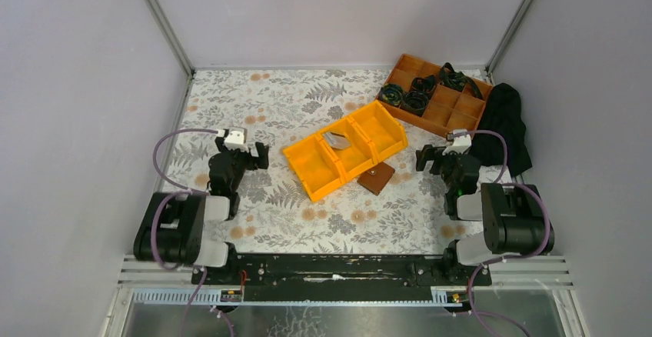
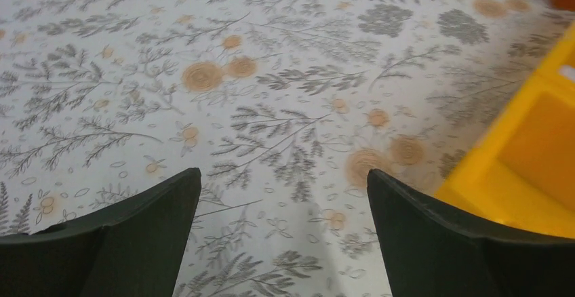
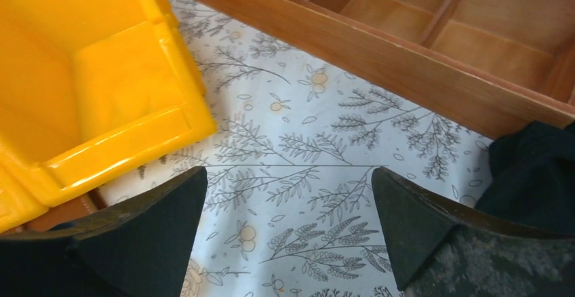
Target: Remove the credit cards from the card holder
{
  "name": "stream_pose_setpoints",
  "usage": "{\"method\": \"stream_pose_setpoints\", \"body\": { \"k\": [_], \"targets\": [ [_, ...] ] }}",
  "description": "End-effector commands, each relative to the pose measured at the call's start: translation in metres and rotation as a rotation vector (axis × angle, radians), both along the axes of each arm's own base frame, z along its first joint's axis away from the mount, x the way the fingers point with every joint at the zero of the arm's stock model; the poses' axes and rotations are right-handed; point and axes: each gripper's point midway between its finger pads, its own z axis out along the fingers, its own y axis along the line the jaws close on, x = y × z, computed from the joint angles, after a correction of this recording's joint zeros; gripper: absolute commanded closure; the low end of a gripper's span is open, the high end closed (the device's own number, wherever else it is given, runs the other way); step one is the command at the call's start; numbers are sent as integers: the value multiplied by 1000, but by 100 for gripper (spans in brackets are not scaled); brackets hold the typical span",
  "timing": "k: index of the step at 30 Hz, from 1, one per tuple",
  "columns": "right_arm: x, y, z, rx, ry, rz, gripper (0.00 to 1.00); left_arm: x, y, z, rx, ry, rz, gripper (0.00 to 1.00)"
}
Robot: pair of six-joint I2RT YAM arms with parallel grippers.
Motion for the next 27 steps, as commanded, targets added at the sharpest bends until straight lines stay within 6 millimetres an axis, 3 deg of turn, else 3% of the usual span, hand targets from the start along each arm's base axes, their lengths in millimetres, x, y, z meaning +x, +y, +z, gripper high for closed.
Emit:
{"method": "stream_pose_setpoints", "body": {
  "k": [1,3,5,8,12,17,22,24,27],
  "targets": [
    [6,15,34,-25,-45,116,1,-2,-20,44,83,-36,-17,0],
    [8,24,62,19,-51,150,1,-6,-28,70,102,-89,11,0],
    [10,15,99,201,-94,7,1,-14,-37,85,109,-152,14,0],
    [11,8,125,329,-38,-103,1,-15,-42,105,44,-203,51,0],
    [11,18,133,346,126,-79,1,-2,-33,112,-61,-96,212,0],
    [6,28,125,374,246,-79,1,-1,-64,122,-203,34,162,0],
    [8,55,124,435,345,-31,1,-12,-104,157,-240,35,49,0],
    [10,66,127,357,375,-36,1,-14,-114,172,-211,13,14,0],
    [18,69,145,163,343,-119,1,-8,-118,165,-214,45,28,0]
  ]
}}
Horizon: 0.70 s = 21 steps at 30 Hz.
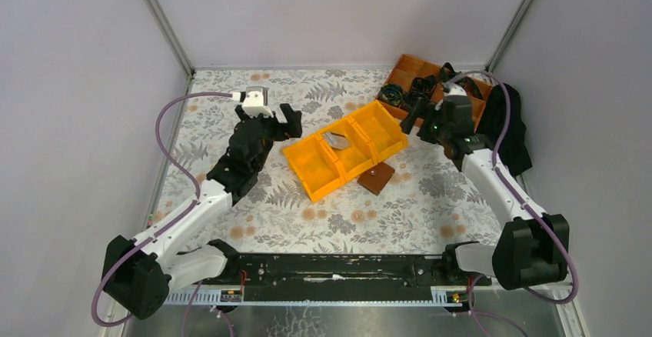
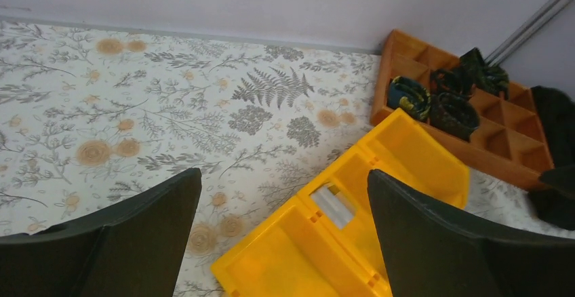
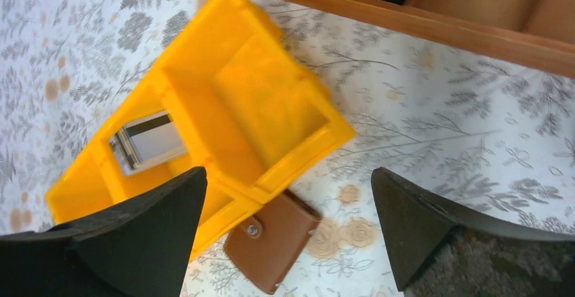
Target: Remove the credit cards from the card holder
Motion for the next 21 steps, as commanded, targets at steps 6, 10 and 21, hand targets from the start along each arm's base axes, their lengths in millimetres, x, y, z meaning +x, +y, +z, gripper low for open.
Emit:
{"method": "stream_pose_setpoints", "body": {
  "k": [6,10,21],
  "targets": [
    [24,22,78,-223,-160,-27,1,-5,40,-50,-163,183,323,0],
    [27,17,68,-141,-158,-126,13,-21,51,-36,-193,96,308,0],
    [44,65,34,20,-95,77,56,-31,37,-48,-156,162,204,1]
  ]
}}
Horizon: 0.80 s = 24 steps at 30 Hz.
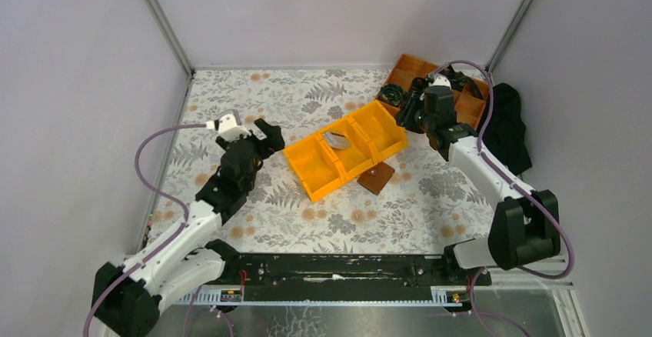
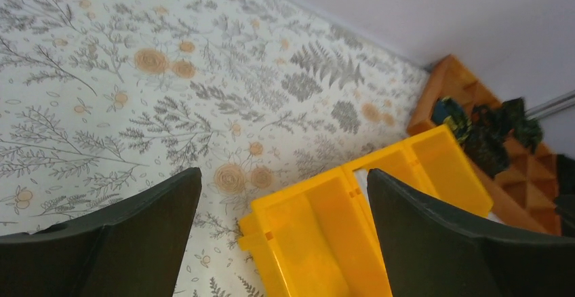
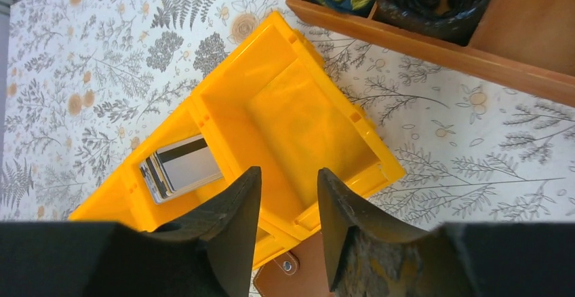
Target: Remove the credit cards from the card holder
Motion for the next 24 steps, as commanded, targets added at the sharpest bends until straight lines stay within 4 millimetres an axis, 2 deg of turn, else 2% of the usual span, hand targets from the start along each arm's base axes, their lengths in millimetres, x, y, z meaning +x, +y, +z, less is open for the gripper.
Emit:
{"method": "stream_pose_setpoints", "body": {
  "k": [1,3,4,8,12,13,15,17,21,24],
  "targets": [
    [11,18,9,66,-35,61,51,10,-15,-23,67,120,-59,1],
    [11,19,2,54,-22,63,36,12,-22,-39,60,159,-79,6],
    [11,19,-1,47,-15,62,33,12,-25,-44,33,166,-82,10],
    [12,13,-17,14,20,38,28,14,-35,-54,10,208,-110,19],
    [14,10,-35,-17,64,25,28,14,-30,-59,18,227,-84,38],
    [14,9,-39,-21,75,24,28,14,-30,-61,22,232,-81,40],
    [13,12,-45,-22,87,29,28,13,-29,-69,34,258,-77,40],
    [11,15,-49,-27,88,43,24,13,-29,-77,37,293,-71,40],
    [7,26,-51,-73,73,77,13,11,-34,-93,16,353,-68,31],
    [5,25,-52,-100,62,72,11,10,-39,-102,-11,386,-76,28]
  ]
}}
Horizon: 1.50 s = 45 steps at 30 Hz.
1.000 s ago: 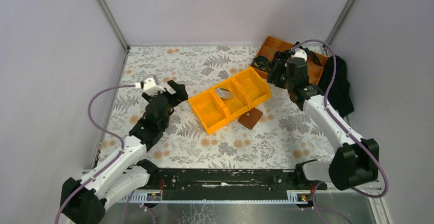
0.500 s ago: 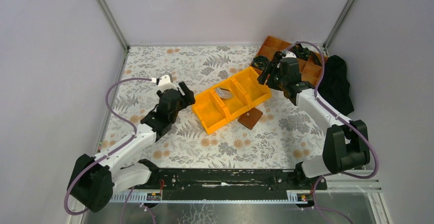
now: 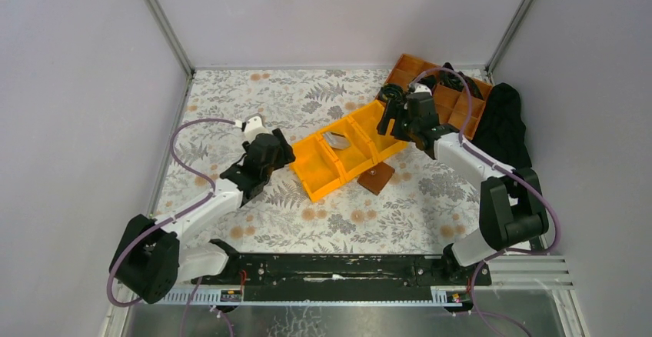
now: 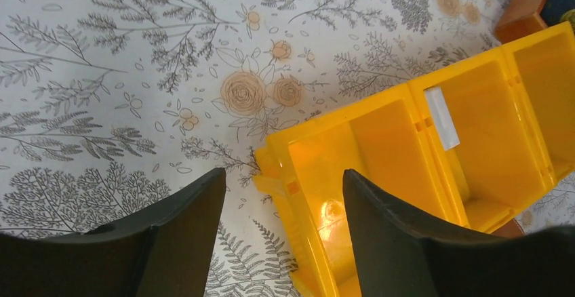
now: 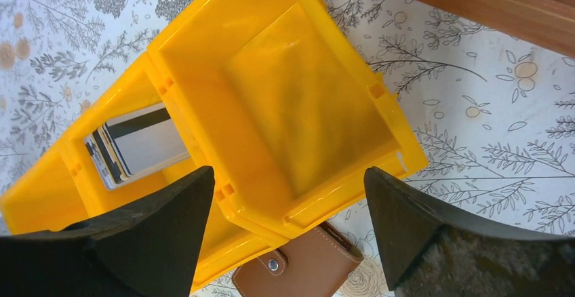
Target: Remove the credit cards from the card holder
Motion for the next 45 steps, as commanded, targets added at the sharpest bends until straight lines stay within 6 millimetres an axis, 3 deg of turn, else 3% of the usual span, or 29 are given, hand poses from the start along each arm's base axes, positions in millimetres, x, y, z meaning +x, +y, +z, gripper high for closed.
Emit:
{"method": "stream_pose_setpoints", "body": {
  "k": [1,7,15,22,25,27,34,42,45],
  "targets": [
    [4,-1,9,-58,-71,-8,11,2,-9,-2,-62,37,9,28],
    [15,-14,15,-157,-48,-37,23,-7,-17,-10,-110,70,-23,28],
    [35,-27,13,-340,-14,14,28,-25,-23,-19,-178,105,-35,28],
    [50,-22,12,-487,-48,225,18,-29,-18,-22,-164,103,-27,28],
    [60,-30,14,-544,-38,246,14,-28,-18,-22,-152,95,-39,29],
    [70,-33,15,-544,-30,259,14,-28,-22,-21,-150,93,-67,29],
    [94,-20,2,-470,-30,320,34,-29,-18,-24,-121,91,-73,28],
    [95,-6,-21,-409,1,358,37,-30,-15,-18,-120,65,-65,29],
    [94,-5,-21,-394,-6,352,45,-30,-17,-19,-124,67,-76,29]
  ]
}}
